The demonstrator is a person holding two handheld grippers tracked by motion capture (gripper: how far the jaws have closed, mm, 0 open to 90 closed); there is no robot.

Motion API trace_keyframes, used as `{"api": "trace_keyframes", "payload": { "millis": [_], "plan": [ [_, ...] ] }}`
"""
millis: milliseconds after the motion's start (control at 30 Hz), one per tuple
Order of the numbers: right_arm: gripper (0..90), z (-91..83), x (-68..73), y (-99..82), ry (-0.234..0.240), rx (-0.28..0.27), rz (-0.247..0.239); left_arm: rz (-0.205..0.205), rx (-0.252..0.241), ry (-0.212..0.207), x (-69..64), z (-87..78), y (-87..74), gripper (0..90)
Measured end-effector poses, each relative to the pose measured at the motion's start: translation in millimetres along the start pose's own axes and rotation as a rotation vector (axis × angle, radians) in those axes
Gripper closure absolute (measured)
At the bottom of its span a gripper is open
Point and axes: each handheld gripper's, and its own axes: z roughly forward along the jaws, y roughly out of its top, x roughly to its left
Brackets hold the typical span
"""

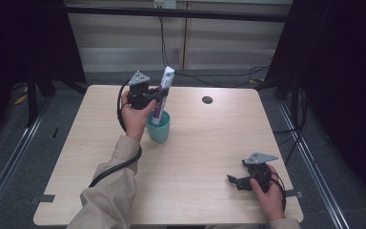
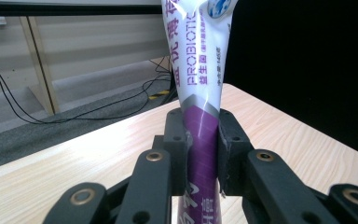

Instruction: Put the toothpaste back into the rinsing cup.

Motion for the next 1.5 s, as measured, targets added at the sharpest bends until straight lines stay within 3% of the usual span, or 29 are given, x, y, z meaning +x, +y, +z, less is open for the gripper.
{"api": "trace_keyframes", "payload": {
  "millis": [633,667,1067,1500],
  "plan": [
    [10.5,0.0,0.0,0.0,0.000,0.000,0.000,-0.002,0.034,0.010,1.7,10.1,-26.9,77.1],
    [10.5,0.0,0.0,0.0,0.000,0.000,-0.001,-0.012,0.032,0.025,2.2,9.8,-30.2,77.0],
    [10.5,0.0,0.0,0.0,0.000,0.000,0.000,-0.034,0.035,0.028,4.2,9.4,-44.9,76.8],
    [10.5,0.0,0.0,0.0,0.000,0.000,0.000,-0.016,0.057,0.031,3.0,8.3,-53.8,76.7]
  ]
}}
